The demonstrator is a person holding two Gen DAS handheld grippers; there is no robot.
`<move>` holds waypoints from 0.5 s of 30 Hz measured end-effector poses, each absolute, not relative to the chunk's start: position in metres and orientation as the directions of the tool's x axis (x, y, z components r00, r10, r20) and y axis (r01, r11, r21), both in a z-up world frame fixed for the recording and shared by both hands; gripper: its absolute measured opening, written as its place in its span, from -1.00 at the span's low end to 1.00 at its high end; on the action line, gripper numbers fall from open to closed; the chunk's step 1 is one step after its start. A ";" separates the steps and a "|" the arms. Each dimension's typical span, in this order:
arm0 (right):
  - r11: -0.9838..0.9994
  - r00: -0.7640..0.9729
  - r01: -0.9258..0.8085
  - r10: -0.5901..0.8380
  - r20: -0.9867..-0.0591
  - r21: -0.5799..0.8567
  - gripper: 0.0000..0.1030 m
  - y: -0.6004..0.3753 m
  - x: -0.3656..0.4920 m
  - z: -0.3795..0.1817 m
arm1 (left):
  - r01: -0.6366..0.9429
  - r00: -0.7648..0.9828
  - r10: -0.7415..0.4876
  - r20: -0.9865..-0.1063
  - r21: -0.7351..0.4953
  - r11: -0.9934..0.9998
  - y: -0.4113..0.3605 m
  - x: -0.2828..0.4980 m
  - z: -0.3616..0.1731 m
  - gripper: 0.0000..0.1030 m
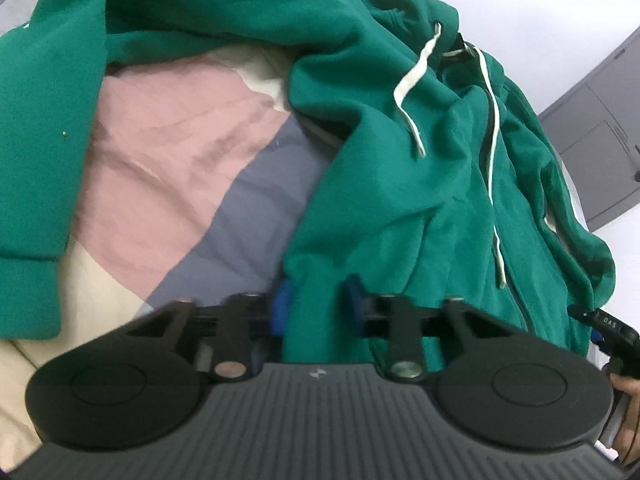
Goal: Fold large clothes
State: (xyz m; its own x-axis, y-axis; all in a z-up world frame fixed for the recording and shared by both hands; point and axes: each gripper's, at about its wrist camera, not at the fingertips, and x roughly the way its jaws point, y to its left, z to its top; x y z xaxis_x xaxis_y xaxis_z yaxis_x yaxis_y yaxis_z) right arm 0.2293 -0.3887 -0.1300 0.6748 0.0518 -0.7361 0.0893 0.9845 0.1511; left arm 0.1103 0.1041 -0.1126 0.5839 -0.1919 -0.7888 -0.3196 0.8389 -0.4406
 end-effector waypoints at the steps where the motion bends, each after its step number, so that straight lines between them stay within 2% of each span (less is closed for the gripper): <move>1: 0.983 0.673 0.075 0.072 -0.736 0.165 -0.31 -0.386 0.227 -0.127 | -0.318 0.588 -0.193 -0.785 -0.444 0.838 0.104 0.108 -0.110 -0.73; 2: 0.985 0.674 0.070 0.071 -0.735 0.159 -0.58 -0.383 0.223 -0.123 | -0.315 0.595 -0.200 -0.779 -0.455 0.833 0.105 0.106 -0.107 -0.78; 4: 0.984 0.683 0.056 0.086 -0.725 0.170 -0.78 -0.378 0.213 -0.112 | -0.310 0.626 -0.216 -0.750 -0.493 0.812 0.111 0.100 -0.095 -0.83; 9: 0.949 0.741 -0.043 0.241 -0.627 0.313 -0.83 -0.380 0.174 -0.062 | -0.241 0.716 -0.302 -0.630 -0.629 0.739 0.128 0.071 -0.051 -0.90; 13: 0.913 0.734 -0.131 0.351 -0.581 0.385 -0.85 -0.387 0.143 -0.024 | -0.214 0.735 -0.342 -0.585 -0.679 0.702 0.139 0.052 -0.030 -0.95; 15: 0.892 0.718 -0.163 0.400 -0.570 0.421 -0.85 -0.392 0.130 -0.010 | -0.218 0.727 -0.350 -0.591 -0.682 0.698 0.142 0.045 -0.025 -0.95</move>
State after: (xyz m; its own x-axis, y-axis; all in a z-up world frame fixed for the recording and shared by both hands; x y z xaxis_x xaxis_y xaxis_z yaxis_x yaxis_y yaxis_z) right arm 0.1297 -0.3917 -0.0097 0.7179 0.3998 -0.5699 -0.1632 0.8925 0.4206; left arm 0.0445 0.1419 -0.0254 0.7273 -0.3497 -0.5906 -0.2180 0.6982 -0.6819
